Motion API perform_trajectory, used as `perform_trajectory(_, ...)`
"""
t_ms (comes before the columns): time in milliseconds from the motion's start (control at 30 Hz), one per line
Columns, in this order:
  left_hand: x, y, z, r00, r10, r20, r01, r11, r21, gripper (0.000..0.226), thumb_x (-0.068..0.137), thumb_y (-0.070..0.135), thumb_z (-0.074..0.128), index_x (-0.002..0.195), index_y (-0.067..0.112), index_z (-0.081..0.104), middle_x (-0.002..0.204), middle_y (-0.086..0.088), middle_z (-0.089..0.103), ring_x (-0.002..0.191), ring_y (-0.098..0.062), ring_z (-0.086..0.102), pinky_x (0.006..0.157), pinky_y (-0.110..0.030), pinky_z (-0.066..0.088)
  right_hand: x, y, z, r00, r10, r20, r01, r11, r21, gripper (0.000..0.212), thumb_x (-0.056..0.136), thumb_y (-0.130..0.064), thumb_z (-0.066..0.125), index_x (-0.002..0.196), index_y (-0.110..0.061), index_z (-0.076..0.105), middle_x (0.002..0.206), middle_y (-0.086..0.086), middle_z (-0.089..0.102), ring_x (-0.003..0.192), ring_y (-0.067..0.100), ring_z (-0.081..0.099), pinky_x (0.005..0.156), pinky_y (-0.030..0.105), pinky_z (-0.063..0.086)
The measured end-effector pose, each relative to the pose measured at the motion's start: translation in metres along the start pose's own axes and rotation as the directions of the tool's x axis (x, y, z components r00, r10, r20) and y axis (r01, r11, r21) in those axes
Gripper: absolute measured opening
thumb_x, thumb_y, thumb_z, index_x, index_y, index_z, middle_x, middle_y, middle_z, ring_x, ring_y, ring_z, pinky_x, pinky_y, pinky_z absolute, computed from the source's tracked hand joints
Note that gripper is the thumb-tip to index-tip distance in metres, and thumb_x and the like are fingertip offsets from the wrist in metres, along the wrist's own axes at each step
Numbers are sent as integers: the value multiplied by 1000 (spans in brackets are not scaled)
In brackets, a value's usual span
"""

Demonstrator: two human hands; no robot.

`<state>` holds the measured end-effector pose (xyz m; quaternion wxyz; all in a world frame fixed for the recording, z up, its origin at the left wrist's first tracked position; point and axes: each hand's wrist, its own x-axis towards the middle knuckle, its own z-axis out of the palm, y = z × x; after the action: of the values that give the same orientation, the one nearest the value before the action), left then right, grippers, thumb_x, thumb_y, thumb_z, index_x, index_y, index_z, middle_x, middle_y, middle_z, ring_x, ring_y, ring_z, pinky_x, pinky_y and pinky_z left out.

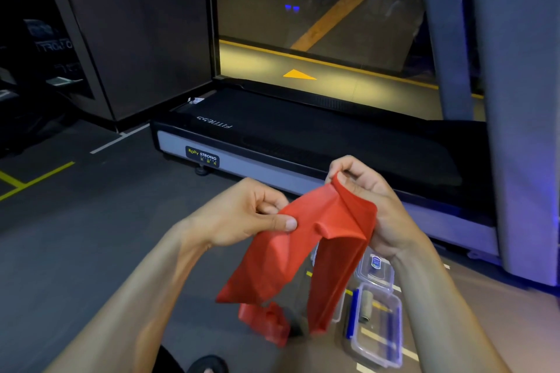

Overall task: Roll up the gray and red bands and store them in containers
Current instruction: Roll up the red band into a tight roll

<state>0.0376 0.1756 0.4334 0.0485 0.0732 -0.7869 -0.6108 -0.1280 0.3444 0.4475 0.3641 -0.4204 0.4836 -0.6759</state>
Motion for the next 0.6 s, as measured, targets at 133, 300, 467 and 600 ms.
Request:
perform_trajectory(133,0,1,1,999,9,46,-7,999,-39,9,85,25,72,84,16,74,74,-10,69,67,-19,55,56,-24,42,-2,-1,-2,1000,4,-9,-4,1000,8,14,90,-26,66,94,-14,61,83,4,54,64,9,51,56,18,46)
perform_trajectory(300,0,2,0,996,9,89,-3,998,-66,16,89,20,69,92,5,73,79,-9,72,66,-8,61,62,-18,48,-3,-2,-6,1000,1,-23,-2,999,-41,9,94,-23,69,93,-16,63,83,3,54,66,11,50,56,19,45)
perform_trajectory(467,0,0,0,996,-1,92,4,1000,-30,20,92,22,68,90,2,71,75,-11,66,69,-15,53,62,-22,42,-4,-2,-8,1000,12,11,-11,997,-73,26,87,-38,78,96,-18,65,82,3,53,67,13,46,56,23,42)
perform_trajectory(600,0,2,0,995,-5,99,7,1000,-16,22,95,22,65,85,4,67,66,3,63,61,-7,51,59,-19,40,-5,-3,-8,1000,3,-3,-4,996,-89,10,89,-27,69,93,-18,66,81,5,52,66,14,46,55,24,42)
